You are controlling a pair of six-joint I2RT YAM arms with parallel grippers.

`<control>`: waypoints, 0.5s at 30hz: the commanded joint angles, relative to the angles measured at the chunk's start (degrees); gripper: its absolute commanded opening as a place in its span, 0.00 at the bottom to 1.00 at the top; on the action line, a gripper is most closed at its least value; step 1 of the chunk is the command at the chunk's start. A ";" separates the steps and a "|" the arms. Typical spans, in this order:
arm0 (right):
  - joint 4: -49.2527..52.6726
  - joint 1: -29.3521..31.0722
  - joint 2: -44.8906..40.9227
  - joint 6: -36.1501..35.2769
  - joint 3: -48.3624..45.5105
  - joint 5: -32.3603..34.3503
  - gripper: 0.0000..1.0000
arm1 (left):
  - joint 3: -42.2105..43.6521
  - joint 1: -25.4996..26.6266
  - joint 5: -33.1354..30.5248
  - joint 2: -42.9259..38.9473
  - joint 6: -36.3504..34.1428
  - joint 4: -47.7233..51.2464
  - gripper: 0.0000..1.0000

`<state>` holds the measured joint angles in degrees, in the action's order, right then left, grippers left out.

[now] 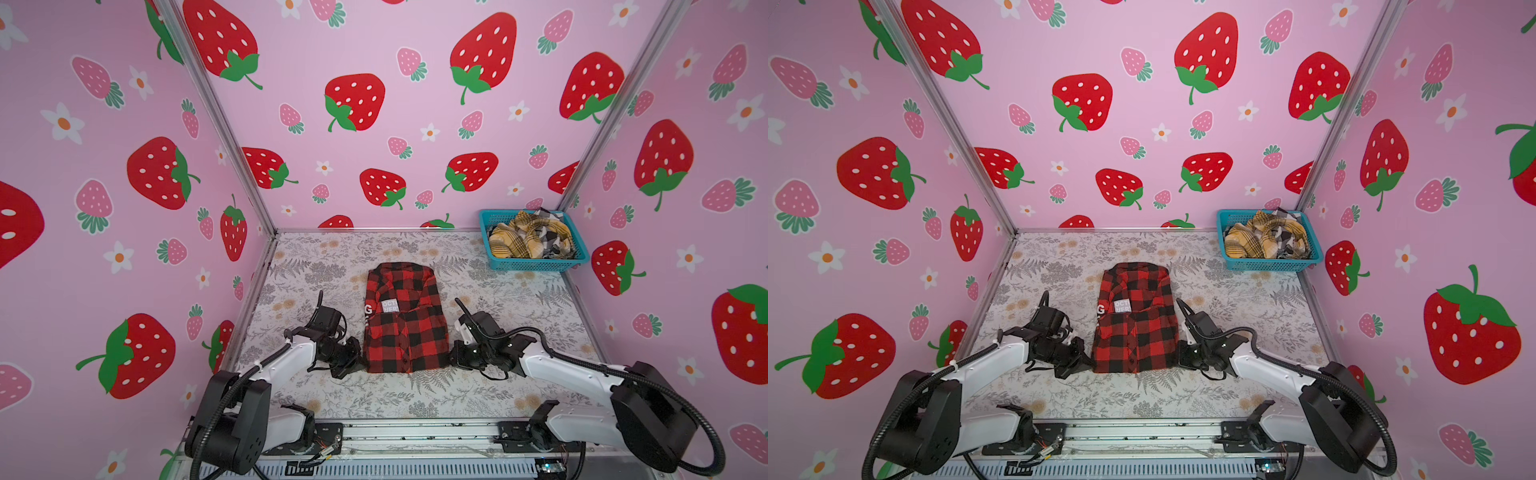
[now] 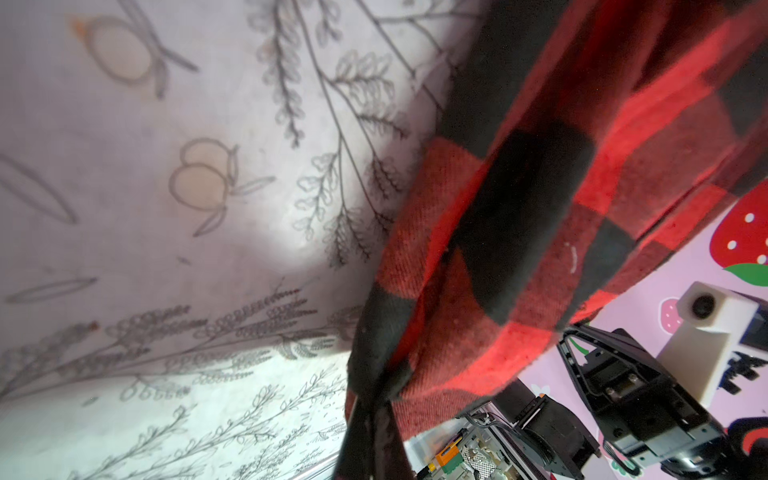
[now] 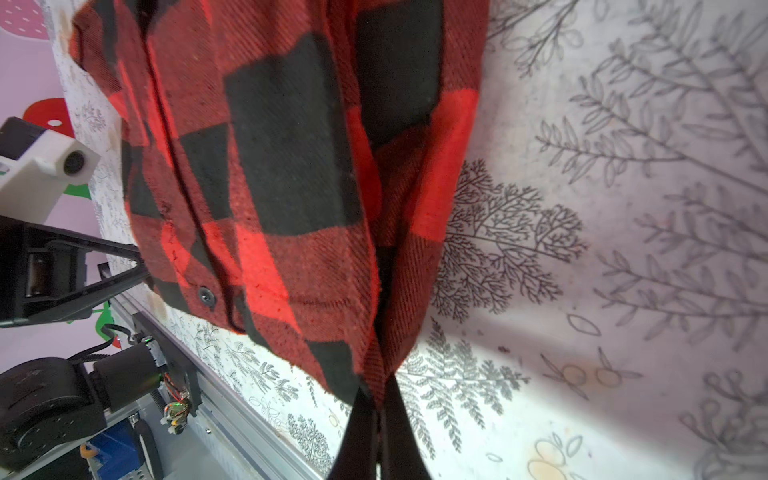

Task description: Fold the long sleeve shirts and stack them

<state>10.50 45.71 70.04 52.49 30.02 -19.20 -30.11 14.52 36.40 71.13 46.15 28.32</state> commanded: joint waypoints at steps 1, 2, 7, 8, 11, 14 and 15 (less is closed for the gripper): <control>2.44 0.73 -2.97 2.13 -1.67 1.39 0.03 | 1.51 0.93 -0.10 -3.10 1.60 3.27 0.00; 2.85 0.91 -3.60 2.40 -1.89 1.52 0.03 | 1.77 1.08 -0.15 -3.89 2.03 3.51 0.00; 5.37 2.23 -5.61 3.09 -1.28 2.41 0.03 | 2.86 1.71 0.69 -7.69 4.11 4.48 0.00; 5.94 2.49 -5.93 3.21 -1.01 2.70 0.03 | 2.95 1.79 0.53 -8.59 4.38 4.95 0.00; 6.93 3.13 -6.95 3.61 -0.49 3.11 0.02 | 3.28 1.94 0.60 -10.89 5.38 5.42 0.00; 7.79 3.85 -7.51 3.89 0.23 3.14 0.02 | 3.18 2.07 1.13 -12.57 6.30 5.63 0.00; 8.15 4.19 -7.63 3.94 0.62 3.37 0.02 | 3.00 2.09 1.08 -13.06 6.41 5.83 0.00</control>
<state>15.94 49.12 63.55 55.02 28.88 -17.34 -26.92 16.36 36.58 59.40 50.92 32.08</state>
